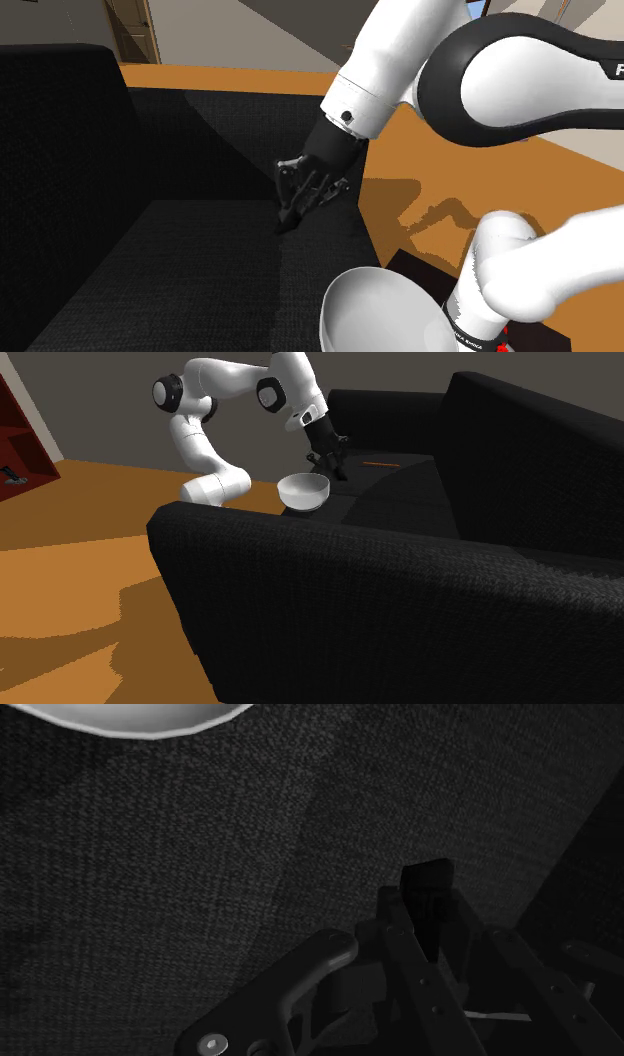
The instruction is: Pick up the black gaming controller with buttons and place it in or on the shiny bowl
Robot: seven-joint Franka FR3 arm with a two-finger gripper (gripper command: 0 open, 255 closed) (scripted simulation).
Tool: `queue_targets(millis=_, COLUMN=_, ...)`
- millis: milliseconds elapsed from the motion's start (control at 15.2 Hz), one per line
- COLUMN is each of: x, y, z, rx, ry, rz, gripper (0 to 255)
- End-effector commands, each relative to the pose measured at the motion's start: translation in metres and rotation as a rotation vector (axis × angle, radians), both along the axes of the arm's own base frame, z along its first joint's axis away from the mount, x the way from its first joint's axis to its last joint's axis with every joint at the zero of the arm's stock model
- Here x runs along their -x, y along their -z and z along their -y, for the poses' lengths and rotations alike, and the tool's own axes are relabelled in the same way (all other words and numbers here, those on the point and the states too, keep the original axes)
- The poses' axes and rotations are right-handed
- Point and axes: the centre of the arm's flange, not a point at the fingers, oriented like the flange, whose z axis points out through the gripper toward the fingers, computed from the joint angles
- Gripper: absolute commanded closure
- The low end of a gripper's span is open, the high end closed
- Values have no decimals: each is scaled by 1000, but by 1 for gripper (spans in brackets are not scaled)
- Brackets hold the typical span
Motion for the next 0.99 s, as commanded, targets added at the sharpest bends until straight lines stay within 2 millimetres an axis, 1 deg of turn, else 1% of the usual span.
queue_targets(millis=0, x=26, y=-4, z=-1, rx=1, ry=0, rz=0, gripper=255)
queue_targets(millis=792, x=184, y=-15, z=18, rx=1, ry=0, rz=0, gripper=255)
queue_targets(millis=924, x=184, y=-4, z=18, rx=1, ry=0, rz=0, gripper=255)
